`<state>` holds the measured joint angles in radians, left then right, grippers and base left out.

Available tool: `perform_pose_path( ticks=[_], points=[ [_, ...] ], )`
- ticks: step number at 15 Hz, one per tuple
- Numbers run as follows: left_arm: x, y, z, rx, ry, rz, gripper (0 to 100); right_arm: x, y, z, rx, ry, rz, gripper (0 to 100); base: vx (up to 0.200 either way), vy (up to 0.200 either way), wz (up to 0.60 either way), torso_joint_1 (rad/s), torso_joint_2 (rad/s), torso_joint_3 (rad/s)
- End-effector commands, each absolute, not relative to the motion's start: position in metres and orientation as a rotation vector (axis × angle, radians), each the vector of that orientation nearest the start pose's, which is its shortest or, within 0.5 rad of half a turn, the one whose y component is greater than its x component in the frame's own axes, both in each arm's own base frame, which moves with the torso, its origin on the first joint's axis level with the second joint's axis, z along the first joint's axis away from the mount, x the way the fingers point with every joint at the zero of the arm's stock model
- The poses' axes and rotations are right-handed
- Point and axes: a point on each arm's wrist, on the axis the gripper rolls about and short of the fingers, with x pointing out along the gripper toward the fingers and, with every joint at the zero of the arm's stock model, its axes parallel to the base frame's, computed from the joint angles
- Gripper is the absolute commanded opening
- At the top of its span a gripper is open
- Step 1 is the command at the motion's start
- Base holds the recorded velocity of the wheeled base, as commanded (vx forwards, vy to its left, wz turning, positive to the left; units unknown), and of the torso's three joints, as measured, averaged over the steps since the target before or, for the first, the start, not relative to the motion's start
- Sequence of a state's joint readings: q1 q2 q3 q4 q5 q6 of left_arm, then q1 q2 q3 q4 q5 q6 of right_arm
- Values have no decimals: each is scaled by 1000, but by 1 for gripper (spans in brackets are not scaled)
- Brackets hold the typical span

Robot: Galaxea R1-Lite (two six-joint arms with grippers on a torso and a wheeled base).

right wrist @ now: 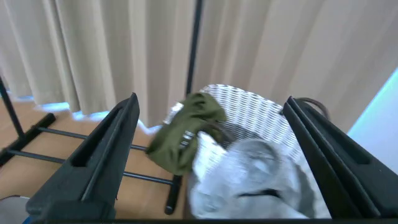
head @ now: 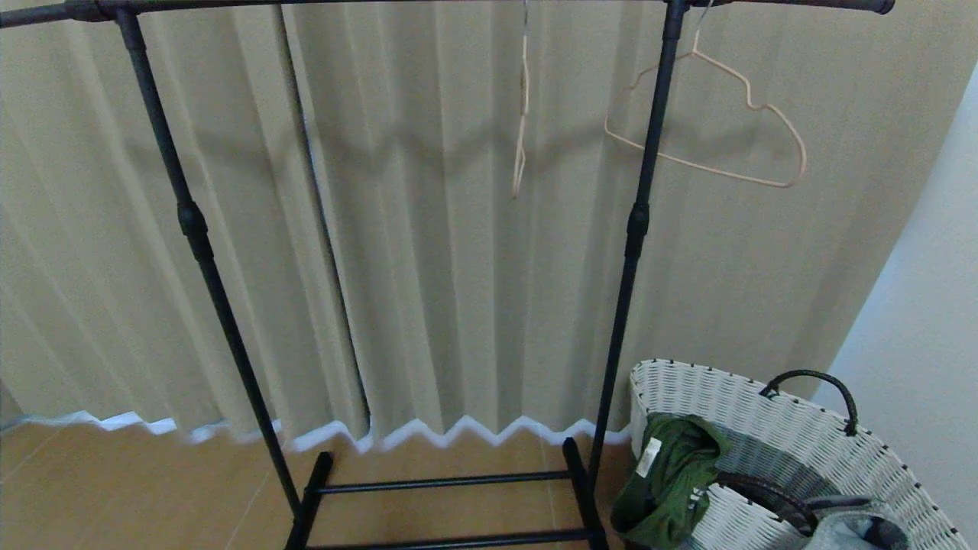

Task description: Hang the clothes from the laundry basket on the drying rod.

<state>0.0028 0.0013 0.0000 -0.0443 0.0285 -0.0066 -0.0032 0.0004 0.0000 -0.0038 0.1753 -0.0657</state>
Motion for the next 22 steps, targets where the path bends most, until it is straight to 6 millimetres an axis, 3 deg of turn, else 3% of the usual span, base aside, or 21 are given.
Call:
perform_pose_path(
  ticks=[1,3,16,19,22],
  points=[
    [-23,1,80,-7,-45,32,100,-23,4,76,-66,-10,172,100,0,-200,0,-2,2,2],
    [-23,1,80,-8,-45,32,100,-23,4,76,-66,-10,172,100,0,-200,0,0,0,2],
    [-23,1,80,-7,-43,32,100,-23,4,76,-66,-10,172,100,0,0,0,0,0,0],
    [-23,1,80,-8,-45,32,100,-23,4,76,-46,-8,156,100,200,0,0,-1,1,4],
    [-23,1,80,-8,-46,32,100,-24,2,77,-54,24,93,100,0,0,0,0,0,0]
  ],
)
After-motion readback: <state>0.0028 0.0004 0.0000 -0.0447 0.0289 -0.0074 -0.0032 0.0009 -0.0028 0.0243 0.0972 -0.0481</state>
